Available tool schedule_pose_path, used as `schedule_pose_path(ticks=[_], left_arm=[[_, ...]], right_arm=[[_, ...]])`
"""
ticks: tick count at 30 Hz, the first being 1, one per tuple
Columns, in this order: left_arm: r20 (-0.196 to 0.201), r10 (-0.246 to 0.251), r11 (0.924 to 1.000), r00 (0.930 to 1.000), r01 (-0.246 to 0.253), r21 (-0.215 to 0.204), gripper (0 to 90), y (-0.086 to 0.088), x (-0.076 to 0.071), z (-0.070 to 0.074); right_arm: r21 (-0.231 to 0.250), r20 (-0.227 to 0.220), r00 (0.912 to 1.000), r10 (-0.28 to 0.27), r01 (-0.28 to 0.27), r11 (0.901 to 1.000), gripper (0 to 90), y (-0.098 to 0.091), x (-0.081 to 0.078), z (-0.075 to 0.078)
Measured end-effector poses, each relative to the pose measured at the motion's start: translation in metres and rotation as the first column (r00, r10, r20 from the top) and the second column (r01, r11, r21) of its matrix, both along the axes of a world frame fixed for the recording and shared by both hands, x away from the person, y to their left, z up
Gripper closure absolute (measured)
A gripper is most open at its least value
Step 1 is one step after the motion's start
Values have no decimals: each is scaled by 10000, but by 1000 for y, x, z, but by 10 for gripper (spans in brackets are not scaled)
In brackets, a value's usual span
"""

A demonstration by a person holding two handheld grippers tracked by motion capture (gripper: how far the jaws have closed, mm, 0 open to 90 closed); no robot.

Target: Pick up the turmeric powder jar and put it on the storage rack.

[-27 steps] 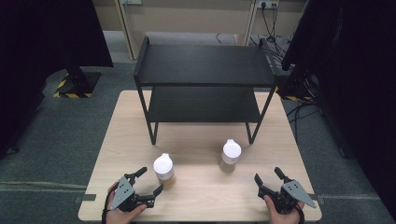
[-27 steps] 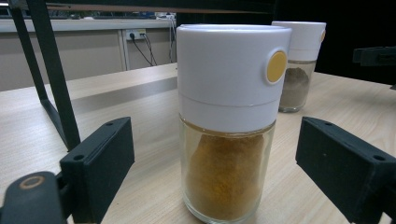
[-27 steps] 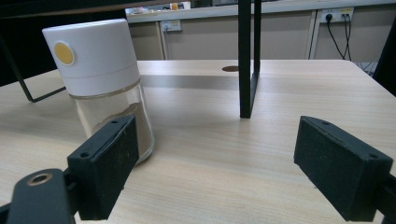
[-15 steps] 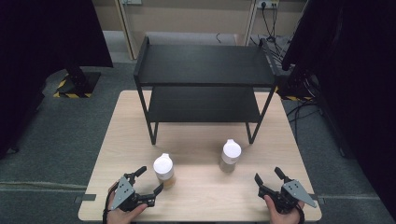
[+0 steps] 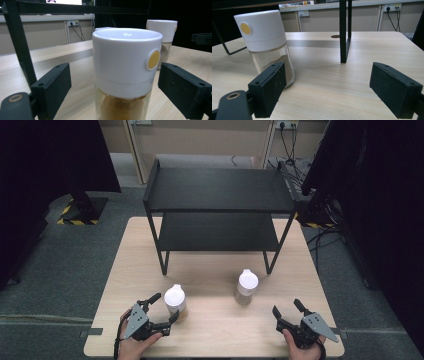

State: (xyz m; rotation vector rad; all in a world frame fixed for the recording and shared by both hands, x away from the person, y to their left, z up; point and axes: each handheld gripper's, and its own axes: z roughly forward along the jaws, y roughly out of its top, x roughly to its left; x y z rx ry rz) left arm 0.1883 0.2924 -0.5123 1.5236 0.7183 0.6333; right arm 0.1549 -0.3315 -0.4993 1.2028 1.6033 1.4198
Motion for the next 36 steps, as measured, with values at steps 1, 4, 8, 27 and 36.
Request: schedule_pose_path(ticks=[1,4,8,27,36], left_arm=[[-32,-24,10000,10000,24,-11,113,-1,2,1],[-131,-90,9999,9999,88,-143,118,-3,8,2],[-232,-182,9998,9996,181,-50,141,-9,13,6],[-84,-32,9998,10000,30,-219,301,-17,10,3],[-228,46,9993,9997,-54,-373,303,-16,10,4]], right_arm=[[5,-3,10000,5,-5,10000,142,0,0,0],[-29,-3,10000,8,-8,10000,142,0,0,0],[19,11,10000,8,-8,10000,142,0,0,0],[44,-36,10000,48,-48,10000,142,-1,1,0],[25,-33,10000,58,-58,10000,142,-1,1,0]])
